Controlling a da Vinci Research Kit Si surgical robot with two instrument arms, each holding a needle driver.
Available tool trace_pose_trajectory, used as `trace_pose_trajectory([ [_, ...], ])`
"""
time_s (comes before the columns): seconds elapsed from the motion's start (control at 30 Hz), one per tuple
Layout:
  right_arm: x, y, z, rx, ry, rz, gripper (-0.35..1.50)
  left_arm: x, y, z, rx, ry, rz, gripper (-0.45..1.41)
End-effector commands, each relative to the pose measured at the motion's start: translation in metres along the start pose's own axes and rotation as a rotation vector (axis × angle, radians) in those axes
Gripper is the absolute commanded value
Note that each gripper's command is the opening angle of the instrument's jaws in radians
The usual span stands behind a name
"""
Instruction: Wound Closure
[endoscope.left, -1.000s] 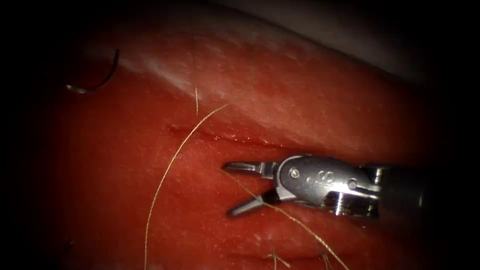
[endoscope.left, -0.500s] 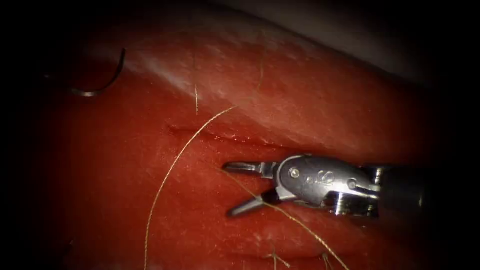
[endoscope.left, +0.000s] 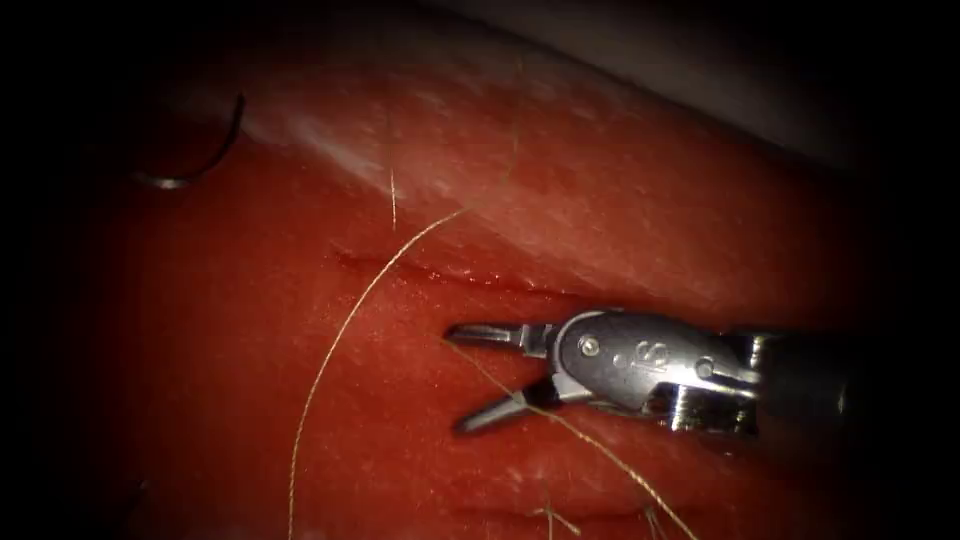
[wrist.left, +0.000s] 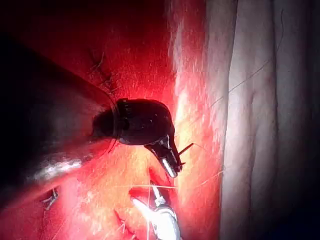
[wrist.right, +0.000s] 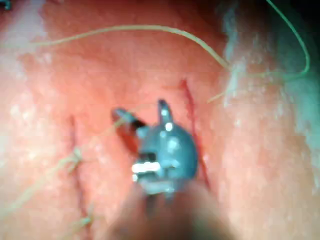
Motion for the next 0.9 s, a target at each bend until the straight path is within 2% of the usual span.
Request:
trace_pose_trajectory([
  [0.03, -0.0001, 0.0001, 0.0009, 0.001, 0.002, -0.001, 1.46, -0.0008, -0.0004, 0.0003, -0.002, -0.001, -0.001, -0.35],
  [0.9, -0.0001, 0.0001, 0.0009, 0.001, 0.002, -0.001, 1.46, -0.0017, -0.0002, 0.0007, -0.026, -0.021, 0.002, -0.35],
])
